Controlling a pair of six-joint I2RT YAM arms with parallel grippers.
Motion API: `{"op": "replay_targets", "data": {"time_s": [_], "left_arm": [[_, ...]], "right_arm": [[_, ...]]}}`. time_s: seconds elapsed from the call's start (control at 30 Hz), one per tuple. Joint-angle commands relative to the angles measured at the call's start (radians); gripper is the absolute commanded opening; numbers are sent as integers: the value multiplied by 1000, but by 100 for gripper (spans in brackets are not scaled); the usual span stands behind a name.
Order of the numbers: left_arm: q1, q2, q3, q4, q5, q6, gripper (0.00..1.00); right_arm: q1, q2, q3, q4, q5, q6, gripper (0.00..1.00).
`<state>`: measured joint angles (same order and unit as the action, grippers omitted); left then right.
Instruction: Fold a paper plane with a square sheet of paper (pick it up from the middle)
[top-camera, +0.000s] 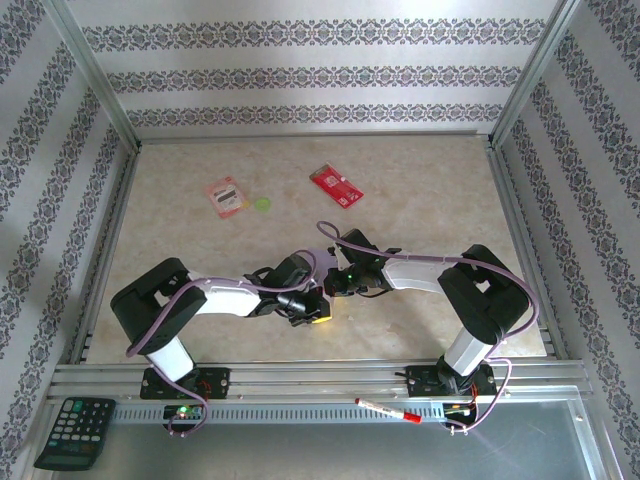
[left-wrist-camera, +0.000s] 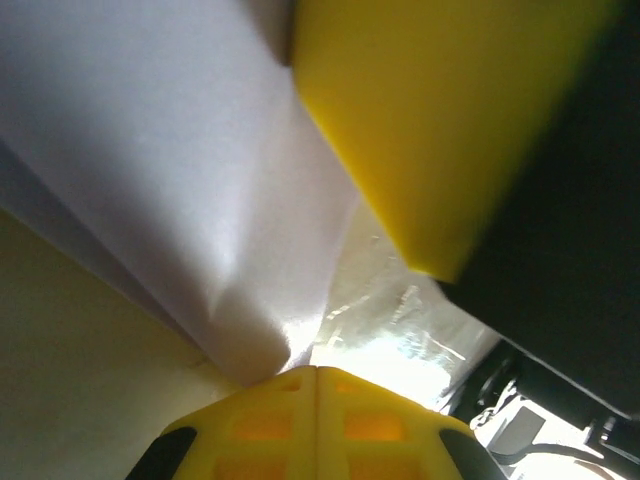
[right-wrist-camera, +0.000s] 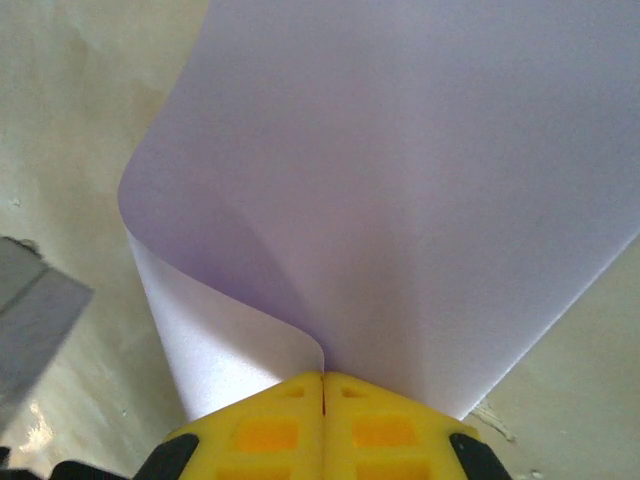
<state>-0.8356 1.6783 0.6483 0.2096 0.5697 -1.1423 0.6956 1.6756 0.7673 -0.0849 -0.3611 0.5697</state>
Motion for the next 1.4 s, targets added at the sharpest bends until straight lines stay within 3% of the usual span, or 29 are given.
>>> {"op": "replay_targets", "data": {"time_s": [0.0,0.27,0.8,1.03,1.37], "left_arm": [[12,28,29,-47,-6,40,0],[69,-66,17,-43,-6,62,0],[87,5,20,-59,11,90,0],[155,-63,34,-87,20,116,0],[192,23,69,-130,25,167,0]], "right_arm": [[-9,38,-53,-107,63,-18,0],[-10,40,-57,-105,59,-21,0],[-12,37,-58,-110,61,-23,0],[-12,36,-59,-107,60,-21,0],[-12,36,-55,-112,61,-24,0]]}}
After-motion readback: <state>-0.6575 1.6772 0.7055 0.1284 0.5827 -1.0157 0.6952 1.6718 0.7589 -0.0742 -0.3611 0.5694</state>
